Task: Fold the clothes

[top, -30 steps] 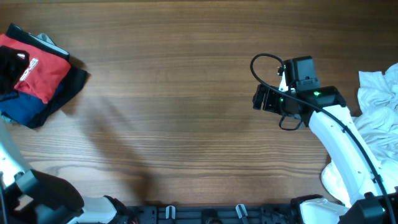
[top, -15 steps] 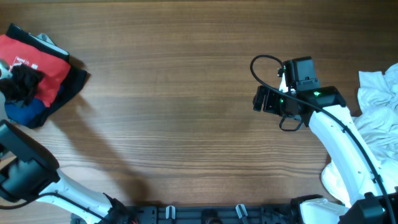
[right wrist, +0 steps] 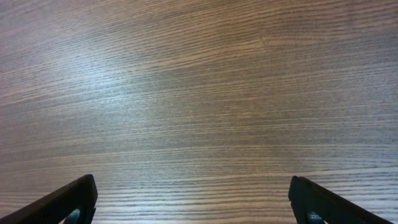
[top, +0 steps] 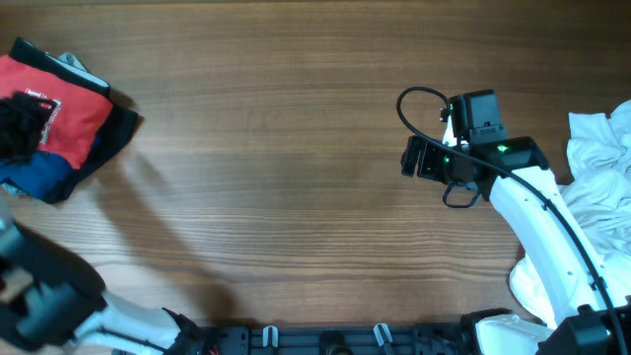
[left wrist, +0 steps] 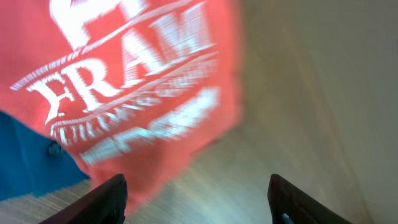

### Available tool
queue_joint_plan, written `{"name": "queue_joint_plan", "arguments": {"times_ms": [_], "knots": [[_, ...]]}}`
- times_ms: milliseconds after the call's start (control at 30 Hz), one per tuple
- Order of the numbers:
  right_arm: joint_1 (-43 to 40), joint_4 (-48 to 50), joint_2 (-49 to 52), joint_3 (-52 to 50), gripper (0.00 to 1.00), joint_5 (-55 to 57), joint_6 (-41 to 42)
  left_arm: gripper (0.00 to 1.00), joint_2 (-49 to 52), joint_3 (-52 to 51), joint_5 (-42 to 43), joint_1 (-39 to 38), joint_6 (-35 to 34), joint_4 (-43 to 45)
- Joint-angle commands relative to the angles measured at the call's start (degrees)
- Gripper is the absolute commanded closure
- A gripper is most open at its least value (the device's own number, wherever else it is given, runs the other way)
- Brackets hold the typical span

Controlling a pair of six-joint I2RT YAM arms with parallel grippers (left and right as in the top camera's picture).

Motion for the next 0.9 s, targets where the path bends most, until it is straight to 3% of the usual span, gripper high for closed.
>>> {"name": "queue_joint_plan", "arguments": {"times_ms": [0,233,400,467,667,867], "knots": [[-0.24,1.01,-0.15,-0.04,0.0,-0.46,-0.61,0.25,-12.0,0.22,3.15,-2.43,1.16,-0.11],[-0.24,10.03,-0.15,-0.04,0.0,0.66,-0.68,0.11,-14.69,0.2,1.46,-20.48,3.93,-3.23],[-0.24,11.56,0.07,-0.04,0.0,0.9,-6.64,0.0,-12.46,0.2,-15.58,-35.43,4.37,-11.37],[-0.24,10.12,0.28,-0.04,0.0,1.05,-6.6,0.0,-11.67,0.2,-15.87,-38.91,4.35,-15.74],[-0.24,2.58,0.07,-0.04,0.01,1.75,-2.23,0.0,-10.82,0.2,-16.35,-44.06,4.37,-28.2],[0.22,-2.58,-7.91,-0.28,0.01,2.47,0.87,0.0,-19.76,-5.01,-18.03,-45.33,8.83,-25.55]]}}
